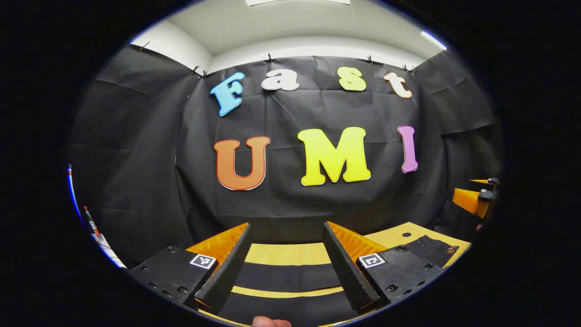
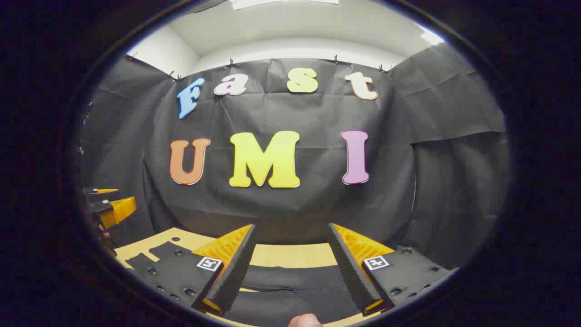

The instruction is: Grasp the waist and the cuffs of the jeans and fold them to make the two legs overlap; first hold the waist and fold one-third of the jeans toward the cuffs, then hold the cuffs and fold the remaining one-third in the same direction to finish folding.

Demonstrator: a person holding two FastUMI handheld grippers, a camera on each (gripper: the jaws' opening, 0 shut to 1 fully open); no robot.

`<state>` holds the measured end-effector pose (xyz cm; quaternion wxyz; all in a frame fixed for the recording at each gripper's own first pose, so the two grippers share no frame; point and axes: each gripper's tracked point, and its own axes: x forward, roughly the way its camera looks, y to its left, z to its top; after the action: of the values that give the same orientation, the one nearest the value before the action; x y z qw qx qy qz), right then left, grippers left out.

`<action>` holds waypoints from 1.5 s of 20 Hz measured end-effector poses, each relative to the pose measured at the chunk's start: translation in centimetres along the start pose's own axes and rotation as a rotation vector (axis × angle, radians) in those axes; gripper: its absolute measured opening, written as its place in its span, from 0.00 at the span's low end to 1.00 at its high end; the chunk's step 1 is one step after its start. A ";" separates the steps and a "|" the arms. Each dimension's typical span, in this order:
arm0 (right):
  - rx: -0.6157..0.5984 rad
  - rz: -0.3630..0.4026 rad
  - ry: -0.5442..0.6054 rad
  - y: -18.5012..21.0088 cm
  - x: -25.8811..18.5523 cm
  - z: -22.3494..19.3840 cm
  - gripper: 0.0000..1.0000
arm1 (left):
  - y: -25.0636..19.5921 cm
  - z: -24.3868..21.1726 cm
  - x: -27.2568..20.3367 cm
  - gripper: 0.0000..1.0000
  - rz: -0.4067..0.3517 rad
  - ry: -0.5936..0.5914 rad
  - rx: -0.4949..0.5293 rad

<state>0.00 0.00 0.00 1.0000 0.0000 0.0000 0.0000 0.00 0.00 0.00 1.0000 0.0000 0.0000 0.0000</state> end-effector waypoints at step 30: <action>0.169 -0.224 0.171 -11.9 4.1 -4.2 0.94 | 5.6 -8.8 2.4 0.98 0.103 0.254 -0.309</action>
<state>4.10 -11.92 -4.21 0.9865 0.0843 0.0853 -0.1116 2.45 5.57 -8.76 0.9787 -0.1536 0.1262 0.0510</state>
